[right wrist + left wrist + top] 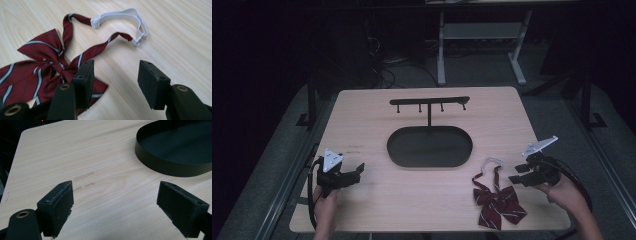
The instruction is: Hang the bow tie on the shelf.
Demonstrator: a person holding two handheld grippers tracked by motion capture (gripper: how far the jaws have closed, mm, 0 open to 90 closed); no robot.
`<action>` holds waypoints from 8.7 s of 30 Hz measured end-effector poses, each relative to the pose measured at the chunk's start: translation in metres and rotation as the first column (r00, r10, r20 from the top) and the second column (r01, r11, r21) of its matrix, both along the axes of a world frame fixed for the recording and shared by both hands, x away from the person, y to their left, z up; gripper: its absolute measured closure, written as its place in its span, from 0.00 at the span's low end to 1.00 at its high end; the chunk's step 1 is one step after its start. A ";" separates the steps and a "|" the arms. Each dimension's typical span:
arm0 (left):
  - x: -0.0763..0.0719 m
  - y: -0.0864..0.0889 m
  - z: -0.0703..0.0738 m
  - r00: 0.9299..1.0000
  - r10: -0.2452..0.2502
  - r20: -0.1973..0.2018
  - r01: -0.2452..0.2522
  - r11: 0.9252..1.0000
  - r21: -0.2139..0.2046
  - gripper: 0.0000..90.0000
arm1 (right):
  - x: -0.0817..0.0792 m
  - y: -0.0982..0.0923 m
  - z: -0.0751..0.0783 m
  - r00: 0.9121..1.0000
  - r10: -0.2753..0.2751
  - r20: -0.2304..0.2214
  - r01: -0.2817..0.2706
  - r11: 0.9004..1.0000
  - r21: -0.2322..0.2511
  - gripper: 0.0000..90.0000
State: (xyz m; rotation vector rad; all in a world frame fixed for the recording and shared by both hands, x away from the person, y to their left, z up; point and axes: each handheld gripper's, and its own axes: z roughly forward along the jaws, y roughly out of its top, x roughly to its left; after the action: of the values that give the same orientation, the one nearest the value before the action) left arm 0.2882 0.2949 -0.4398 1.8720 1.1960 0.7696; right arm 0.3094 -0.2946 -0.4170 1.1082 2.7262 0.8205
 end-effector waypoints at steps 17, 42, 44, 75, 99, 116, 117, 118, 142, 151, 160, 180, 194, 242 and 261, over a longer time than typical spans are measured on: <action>-0.001 0.001 0.001 1.000 0.002 -0.004 -0.002 1.000 0.003 0.15 | 0.033 0.025 0.011 0.998 0.055 -0.006 -0.055 0.998 -0.041 0.50; -0.001 0.001 0.001 1.000 0.003 -0.004 -0.003 1.000 -0.005 0.15 | 0.081 0.051 -0.015 0.995 0.070 -0.072 -0.081 0.982 -0.172 0.62; -0.001 0.001 0.001 1.000 0.002 -0.005 -0.002 1.000 -0.003 0.15 | 0.083 0.051 -0.017 0.995 0.069 -0.071 -0.081 0.979 -0.185 0.67; -0.001 0.002 0.001 1.000 0.008 -0.004 -0.008 1.000 0.001 0.15 | 0.065 0.061 0.003 0.987 0.161 -0.026 -0.163 0.976 -0.145 0.97; -0.001 0.001 0.001 1.000 0.004 -0.003 -0.004 1.000 0.004 0.15 | 0.031 0.091 0.062 0.950 0.298 0.092 -0.282 0.946 -0.160 0.98; -0.001 0.001 0.001 1.000 0.005 -0.001 -0.005 1.000 -0.004 0.15 | 0.025 0.111 0.095 0.926 0.346 0.150 -0.322 0.933 -0.162 0.98; -0.001 0.001 0.001 1.000 0.005 -0.002 -0.005 1.000 -0.003 0.15 | 0.025 0.112 0.097 0.925 0.347 0.152 -0.324 0.933 -0.160 0.98; -0.001 0.001 0.001 1.000 0.005 -0.001 -0.005 1.000 -0.002 0.15 | 0.024 0.114 0.098 0.924 0.349 0.153 -0.325 0.932 -0.162 0.98; 0.001 0.001 0.000 1.000 0.010 -0.011 -0.010 1.000 -0.005 0.15 | 0.037 0.147 0.121 0.894 0.416 0.166 -0.391 0.906 -0.163 0.98; 0.001 0.002 0.001 1.000 0.010 -0.007 -0.010 1.000 -0.006 0.15 | 0.045 0.153 0.130 0.889 0.424 0.171 -0.401 0.903 -0.157 0.98; 0.000 0.003 0.001 1.000 0.011 -0.007 -0.011 1.000 -0.009 0.15 | 0.048 0.160 0.142 0.885 0.430 0.177 -0.405 0.900 -0.159 0.98; 0.000 0.004 0.001 1.000 0.013 0.000 -0.013 1.000 -0.012 0.15 | 0.067 0.179 0.165 0.879 0.444 0.173 -0.420 0.893 -0.162 0.98; -0.001 0.007 0.001 1.000 0.021 0.004 -0.021 1.000 -0.019 0.15 | 0.083 0.190 0.173 0.883 0.438 0.169 -0.411 0.895 -0.175 0.98; -0.002 0.010 0.001 1.000 0.026 0.001 -0.026 0.999 -0.031 0.15 | 0.159 0.210 0.167 0.931 0.351 0.099 -0.329 0.926 -0.185 0.97; -0.003 0.010 0.002 1.000 0.026 0.004 -0.026 0.999 -0.033 0.15 | 0.171 0.211 0.156 0.944 0.322 0.076 -0.301 0.931 -0.205 0.97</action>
State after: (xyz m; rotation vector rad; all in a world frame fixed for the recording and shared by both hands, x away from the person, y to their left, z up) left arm 0.2856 0.3052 -0.4383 1.8302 1.2252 0.7638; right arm 0.4803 -0.0838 -0.2615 0.5838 2.8535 0.6104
